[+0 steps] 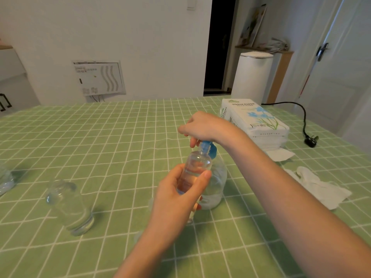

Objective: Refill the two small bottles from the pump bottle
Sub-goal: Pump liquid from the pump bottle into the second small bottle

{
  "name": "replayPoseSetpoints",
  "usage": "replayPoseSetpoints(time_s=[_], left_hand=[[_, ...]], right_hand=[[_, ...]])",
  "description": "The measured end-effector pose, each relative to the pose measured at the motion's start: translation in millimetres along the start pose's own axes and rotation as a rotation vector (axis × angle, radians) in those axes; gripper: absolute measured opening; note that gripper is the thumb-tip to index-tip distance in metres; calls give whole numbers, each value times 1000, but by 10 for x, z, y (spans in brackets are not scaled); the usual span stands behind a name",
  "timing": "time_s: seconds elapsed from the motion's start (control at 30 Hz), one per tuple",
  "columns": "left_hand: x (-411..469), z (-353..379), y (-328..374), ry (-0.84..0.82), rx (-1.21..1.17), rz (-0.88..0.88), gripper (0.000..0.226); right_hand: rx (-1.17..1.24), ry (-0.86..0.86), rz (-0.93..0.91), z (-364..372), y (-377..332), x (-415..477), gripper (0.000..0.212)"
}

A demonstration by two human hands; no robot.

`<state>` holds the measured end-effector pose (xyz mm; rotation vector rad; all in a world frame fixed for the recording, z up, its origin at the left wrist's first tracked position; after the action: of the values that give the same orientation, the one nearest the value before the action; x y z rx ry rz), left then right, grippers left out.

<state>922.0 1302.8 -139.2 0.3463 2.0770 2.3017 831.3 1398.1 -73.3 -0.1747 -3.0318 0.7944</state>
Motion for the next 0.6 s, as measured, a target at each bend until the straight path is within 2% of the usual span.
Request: replayPoseSetpoints(time_s=[0.43, 0.6], left_hand=[[-1, -3, -16, 11, 1, -16, 35], [1, 3, -32, 9, 10, -22, 25]], right_hand=[[16, -9, 6, 44, 25, 20, 39], [12, -16, 17, 81, 52, 17, 38]])
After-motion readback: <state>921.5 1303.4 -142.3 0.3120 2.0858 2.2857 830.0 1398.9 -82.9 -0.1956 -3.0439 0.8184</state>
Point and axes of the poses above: each hand's wrist, its own x-axis towards the middle knuckle, its own z-axis out of the palm, y = z × x, the point moved 8 cm from there along x, towards the middle knuckle, and after that the axes turned 6 degrees about y, right-handed, at the moved point
